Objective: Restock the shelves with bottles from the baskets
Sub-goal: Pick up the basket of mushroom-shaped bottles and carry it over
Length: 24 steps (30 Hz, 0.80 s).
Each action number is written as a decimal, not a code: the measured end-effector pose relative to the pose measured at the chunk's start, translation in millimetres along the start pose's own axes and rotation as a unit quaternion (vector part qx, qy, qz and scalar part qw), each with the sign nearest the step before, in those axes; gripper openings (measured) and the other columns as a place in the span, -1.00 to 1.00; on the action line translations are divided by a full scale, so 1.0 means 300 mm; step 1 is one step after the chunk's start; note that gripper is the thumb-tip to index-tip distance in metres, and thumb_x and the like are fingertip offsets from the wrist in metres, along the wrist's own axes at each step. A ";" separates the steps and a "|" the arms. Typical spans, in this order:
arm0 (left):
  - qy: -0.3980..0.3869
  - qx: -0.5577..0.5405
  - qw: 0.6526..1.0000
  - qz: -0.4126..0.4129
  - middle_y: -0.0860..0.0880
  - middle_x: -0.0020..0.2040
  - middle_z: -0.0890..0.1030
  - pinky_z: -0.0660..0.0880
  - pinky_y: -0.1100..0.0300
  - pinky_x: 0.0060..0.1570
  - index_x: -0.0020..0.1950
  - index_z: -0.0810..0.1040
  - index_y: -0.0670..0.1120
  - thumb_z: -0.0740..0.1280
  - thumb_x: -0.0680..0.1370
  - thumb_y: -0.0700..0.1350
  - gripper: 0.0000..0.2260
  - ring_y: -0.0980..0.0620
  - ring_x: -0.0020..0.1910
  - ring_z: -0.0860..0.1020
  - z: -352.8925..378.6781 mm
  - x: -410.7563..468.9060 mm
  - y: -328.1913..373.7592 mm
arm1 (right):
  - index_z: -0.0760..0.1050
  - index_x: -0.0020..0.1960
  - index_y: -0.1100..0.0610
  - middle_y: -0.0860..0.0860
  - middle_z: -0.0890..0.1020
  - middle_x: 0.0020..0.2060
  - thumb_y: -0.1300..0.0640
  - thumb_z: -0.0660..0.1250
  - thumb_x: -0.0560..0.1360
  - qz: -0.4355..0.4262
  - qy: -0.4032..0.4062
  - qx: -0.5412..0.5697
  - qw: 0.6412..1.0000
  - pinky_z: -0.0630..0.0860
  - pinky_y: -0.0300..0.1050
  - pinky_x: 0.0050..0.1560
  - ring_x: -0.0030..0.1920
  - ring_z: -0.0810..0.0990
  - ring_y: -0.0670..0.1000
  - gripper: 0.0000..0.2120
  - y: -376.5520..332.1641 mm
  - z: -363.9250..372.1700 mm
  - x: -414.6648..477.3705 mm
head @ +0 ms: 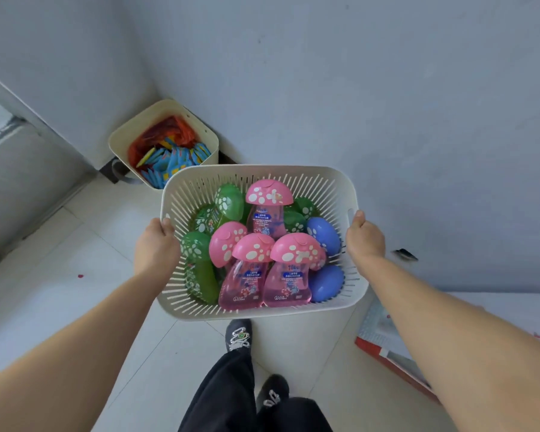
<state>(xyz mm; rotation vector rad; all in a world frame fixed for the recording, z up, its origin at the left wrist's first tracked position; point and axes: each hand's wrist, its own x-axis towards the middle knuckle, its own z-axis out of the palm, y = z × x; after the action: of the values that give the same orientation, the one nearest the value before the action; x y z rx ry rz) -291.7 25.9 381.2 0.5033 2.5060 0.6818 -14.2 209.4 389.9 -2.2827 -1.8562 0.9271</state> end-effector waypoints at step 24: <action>-0.177 0.073 0.964 0.182 -0.23 -0.09 0.55 0.51 -0.06 -0.05 0.01 0.50 -0.17 0.04 0.64 0.03 -0.65 -0.23 -0.11 0.53 0.061 -0.705 0.023 | 0.41 0.27 0.37 0.36 0.47 0.24 0.00 -0.16 0.66 0.235 0.093 0.089 0.964 0.34 0.04 0.24 0.27 0.43 0.29 -0.45 0.847 -0.324 -0.836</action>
<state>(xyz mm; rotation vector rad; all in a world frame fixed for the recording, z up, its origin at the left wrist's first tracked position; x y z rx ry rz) -108.5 -59.4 446.9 1.0593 2.1515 0.4828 230.1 -56.9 469.9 -2.6325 -1.1273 0.8406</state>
